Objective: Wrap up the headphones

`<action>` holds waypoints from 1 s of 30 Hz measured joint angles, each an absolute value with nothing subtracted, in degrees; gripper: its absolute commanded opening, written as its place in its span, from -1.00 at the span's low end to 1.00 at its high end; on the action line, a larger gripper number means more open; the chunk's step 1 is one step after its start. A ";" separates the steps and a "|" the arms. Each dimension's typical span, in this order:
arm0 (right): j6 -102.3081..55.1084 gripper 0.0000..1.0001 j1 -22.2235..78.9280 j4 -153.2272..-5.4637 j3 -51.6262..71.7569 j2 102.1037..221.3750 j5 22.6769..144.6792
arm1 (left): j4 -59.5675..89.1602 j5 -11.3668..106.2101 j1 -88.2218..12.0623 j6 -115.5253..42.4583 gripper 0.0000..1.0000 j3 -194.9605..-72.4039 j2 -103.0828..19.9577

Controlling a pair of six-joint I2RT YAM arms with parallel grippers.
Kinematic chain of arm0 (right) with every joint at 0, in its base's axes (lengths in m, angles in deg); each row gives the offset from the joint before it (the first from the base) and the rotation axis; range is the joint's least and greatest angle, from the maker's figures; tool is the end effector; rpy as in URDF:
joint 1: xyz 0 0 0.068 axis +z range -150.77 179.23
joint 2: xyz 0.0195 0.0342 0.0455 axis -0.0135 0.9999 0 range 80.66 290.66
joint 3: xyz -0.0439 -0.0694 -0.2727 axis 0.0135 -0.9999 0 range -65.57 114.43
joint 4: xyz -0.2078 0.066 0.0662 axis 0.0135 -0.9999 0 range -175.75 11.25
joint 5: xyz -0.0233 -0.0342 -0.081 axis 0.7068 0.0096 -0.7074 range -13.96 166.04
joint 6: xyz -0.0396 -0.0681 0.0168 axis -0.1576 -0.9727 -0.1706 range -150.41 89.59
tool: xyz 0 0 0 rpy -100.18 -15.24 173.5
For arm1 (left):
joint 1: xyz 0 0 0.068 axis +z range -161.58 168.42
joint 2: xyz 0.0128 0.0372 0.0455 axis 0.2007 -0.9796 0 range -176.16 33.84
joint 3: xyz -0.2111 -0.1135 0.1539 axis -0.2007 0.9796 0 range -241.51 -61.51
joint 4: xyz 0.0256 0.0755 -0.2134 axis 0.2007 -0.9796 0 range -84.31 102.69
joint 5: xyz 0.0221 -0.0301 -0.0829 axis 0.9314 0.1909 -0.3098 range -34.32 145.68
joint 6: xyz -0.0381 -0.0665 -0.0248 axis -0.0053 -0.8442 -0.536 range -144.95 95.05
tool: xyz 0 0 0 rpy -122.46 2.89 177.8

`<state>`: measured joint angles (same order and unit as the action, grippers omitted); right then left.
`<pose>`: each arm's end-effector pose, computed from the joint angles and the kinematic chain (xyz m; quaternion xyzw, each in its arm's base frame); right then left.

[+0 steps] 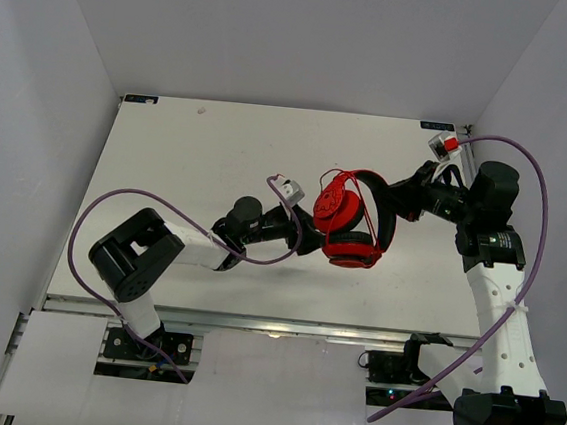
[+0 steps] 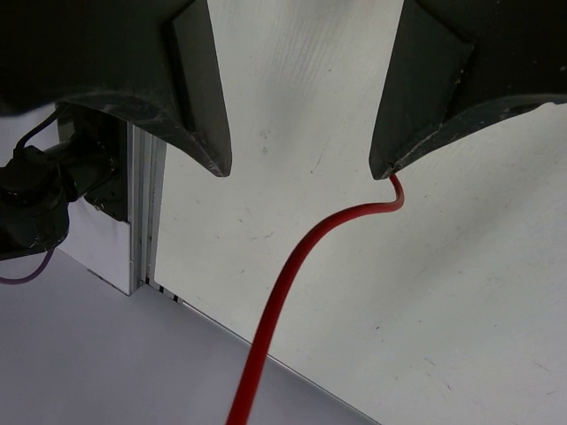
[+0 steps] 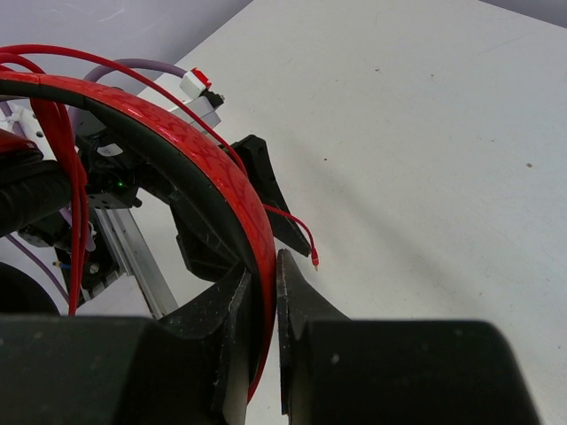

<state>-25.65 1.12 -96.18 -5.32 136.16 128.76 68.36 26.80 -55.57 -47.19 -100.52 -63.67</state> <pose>0.1780 0.0613 0.3928 -0.2598 0.7064 0.3786 0.5386 0.2292 -0.2681 0.2342 0.3012 0.6565 -0.5160 0.4604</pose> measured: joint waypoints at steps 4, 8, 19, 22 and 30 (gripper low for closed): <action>-25.34 -0.85 1.12 -95.84 -5.32 136.16 128.86 | 68.41 26.47 -55.59 -47.37 0.40 -100.66 -63.86; -25.18 -0.85 1.12 -95.28 -5.32 136.16 128.94 | 68.33 26.47 -55.59 -47.52 0.35 -101.13 -64.50; -24.83 -0.85 1.12 -95.24 -5.32 136.16 128.99 | 66.71 26.51 -55.59 -47.50 0.00 -102.29 -64.64; -24.84 -0.85 1.12 -95.24 -5.32 136.14 128.99 | 65.49 27.04 -55.59 -47.39 -0.01 -102.67 -64.73; -24.83 -0.85 1.12 -95.24 -5.32 136.14 129.07 | 60.77 31.19 -55.59 -46.30 0.07 -102.92 -64.74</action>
